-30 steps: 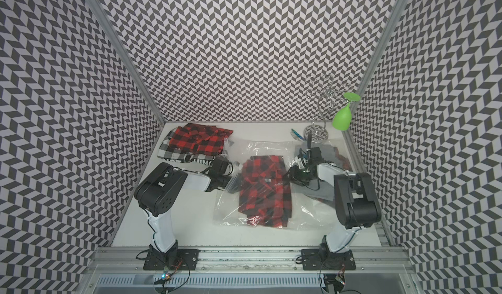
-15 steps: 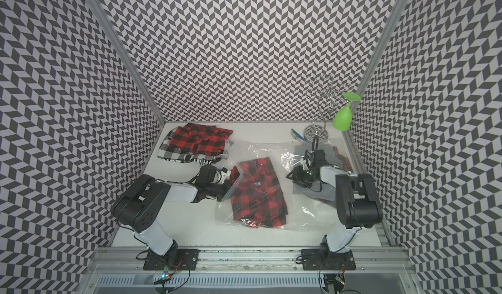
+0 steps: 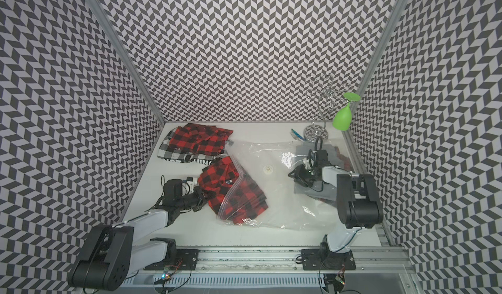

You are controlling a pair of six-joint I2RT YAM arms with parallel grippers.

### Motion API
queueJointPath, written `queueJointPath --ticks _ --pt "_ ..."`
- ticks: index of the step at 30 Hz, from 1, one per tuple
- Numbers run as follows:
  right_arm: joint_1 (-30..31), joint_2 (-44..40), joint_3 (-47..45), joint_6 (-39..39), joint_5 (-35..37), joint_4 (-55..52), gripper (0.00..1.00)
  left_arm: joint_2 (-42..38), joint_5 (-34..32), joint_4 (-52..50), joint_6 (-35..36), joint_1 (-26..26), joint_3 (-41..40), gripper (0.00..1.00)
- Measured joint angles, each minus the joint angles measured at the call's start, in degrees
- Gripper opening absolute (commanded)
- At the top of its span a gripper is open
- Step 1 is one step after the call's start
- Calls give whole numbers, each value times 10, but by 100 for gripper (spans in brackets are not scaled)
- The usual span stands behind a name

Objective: Take the shirt out of the vacuum bag
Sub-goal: Take out the shirt from the vacuum bag, then place the shirt at the center of the board.

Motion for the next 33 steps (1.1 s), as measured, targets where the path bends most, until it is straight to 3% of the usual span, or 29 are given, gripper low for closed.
queueJointPath --ticks 6,9,17,23,26,29,31,32,33 --pt "-1 2 4 12 0 2 47 -170 -6 -65 -66 69 -67 5" --pt "-2 8 7 13 -3 2 47 -207 -21 -91 -89 89 -68 5" --pt "-3 15 21 17 -3 -3 47 -221 -89 -172 -136 132 -52 1" --pt "-4 24 43 15 -4 -13 47 -208 -165 -269 -138 159 35 3" --pt "-5 27 49 14 -6 -16 47 -256 -194 -302 -153 167 50 30" --pt "-5 30 49 12 -8 -16 47 -315 -220 -353 -171 170 56 67" --pt "-5 34 50 12 -10 -15 47 -338 -228 -387 -175 171 65 83" --pt "-6 37 50 11 -12 -14 47 -341 -231 -402 -174 171 71 98" --pt "-7 40 50 11 -14 -12 47 -341 -233 -417 -172 171 79 99"
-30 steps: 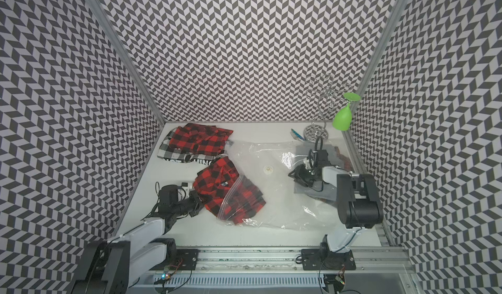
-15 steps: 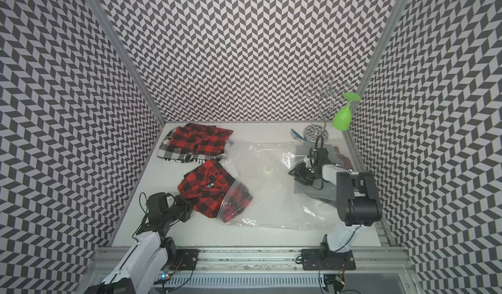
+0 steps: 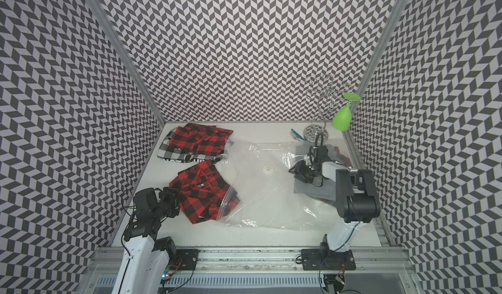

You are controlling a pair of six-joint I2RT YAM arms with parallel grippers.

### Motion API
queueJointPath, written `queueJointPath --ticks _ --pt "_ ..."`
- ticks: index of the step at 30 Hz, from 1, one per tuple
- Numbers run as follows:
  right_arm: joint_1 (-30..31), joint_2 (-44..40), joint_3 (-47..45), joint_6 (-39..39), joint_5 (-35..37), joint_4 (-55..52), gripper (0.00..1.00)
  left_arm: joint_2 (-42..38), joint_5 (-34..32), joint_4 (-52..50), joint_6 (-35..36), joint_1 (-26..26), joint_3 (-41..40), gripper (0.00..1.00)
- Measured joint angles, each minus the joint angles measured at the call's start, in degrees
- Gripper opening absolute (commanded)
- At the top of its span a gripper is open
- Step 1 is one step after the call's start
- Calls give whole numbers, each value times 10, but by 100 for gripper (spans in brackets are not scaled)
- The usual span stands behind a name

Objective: Take the shirt out of the vacuum bag
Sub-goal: Place the shirt at the center of the board.

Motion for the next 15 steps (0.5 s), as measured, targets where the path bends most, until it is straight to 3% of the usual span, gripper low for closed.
queueJointPath --ticks 4,7,12,15 --pt "-2 6 0 -1 -8 5 47 35 -14 -42 28 0 61 99" --pt "-3 6 0 -1 -17 5 47 116 -24 -52 80 -8 151 99" --pt "-5 6 2 -5 -19 4 47 297 -66 -56 213 -86 342 99" --pt "-7 6 2 -7 -21 4 47 370 -74 -62 284 -129 412 99"
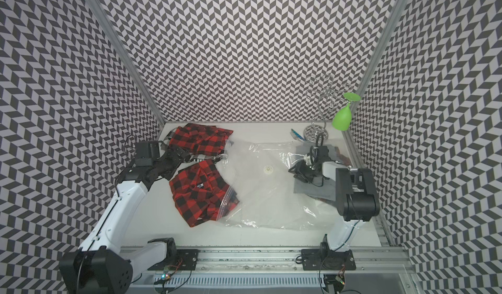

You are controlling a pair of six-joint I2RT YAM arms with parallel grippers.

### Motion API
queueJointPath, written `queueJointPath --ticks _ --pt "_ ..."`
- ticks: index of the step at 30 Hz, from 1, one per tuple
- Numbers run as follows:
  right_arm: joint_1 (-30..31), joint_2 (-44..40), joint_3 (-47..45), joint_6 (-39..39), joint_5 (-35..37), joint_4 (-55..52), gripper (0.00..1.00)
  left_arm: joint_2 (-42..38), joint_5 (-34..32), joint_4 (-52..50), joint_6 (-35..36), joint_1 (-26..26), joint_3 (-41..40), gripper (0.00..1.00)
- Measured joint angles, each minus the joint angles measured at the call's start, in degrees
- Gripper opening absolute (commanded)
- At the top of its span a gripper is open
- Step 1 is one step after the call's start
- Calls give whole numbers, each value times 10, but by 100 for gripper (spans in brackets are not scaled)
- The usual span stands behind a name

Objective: Take the shirt out of the vacuum bag
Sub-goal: Place the shirt at the center of the board.

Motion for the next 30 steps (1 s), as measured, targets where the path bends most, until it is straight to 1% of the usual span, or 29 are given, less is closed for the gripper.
queueJointPath --ticks 4,7,10,13,20,24,27,30 --pt "-1 0 0 -2 0 0 47 83 0 -31 86 -52 50 99" --pt "-3 0 -3 -1 -6 5 47 158 -6 -57 140 -101 72 99" --pt "-6 -1 -7 0 -10 9 47 217 -17 -85 183 -148 75 94" --pt "-6 -1 -7 1 -11 9 47 253 -26 -107 219 -172 75 88" --pt "-6 -1 -10 1 -10 15 47 304 -38 -126 283 -181 78 75" --pt "-6 -2 -13 2 -10 20 47 313 -18 -115 296 -171 60 73" --pt "-6 -5 -16 4 -10 23 47 313 10 -95 296 -141 39 76" --pt "-6 -7 -17 7 -10 24 47 299 35 -69 291 -91 15 75"
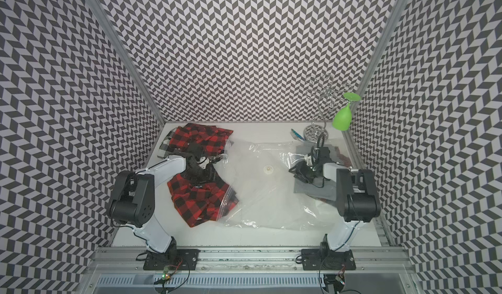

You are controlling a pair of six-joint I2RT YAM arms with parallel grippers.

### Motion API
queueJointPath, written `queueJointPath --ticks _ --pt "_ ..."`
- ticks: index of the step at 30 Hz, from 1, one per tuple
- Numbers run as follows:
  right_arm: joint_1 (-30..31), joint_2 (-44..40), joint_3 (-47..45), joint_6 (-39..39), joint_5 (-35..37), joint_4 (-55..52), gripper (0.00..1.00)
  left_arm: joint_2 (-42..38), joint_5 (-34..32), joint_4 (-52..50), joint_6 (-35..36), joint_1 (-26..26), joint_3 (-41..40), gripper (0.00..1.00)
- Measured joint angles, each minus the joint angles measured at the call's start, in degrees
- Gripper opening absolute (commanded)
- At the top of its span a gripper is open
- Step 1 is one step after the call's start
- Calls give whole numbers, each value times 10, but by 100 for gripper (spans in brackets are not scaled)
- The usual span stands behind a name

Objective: Take the shirt out of the vacuum bag
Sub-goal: Place the shirt at the center of the board.

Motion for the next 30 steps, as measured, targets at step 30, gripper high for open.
queueJointPath --ticks 30 --pt "0 -2 -6 1 0 11 47 -61 110 96 -61 262 -33 90"
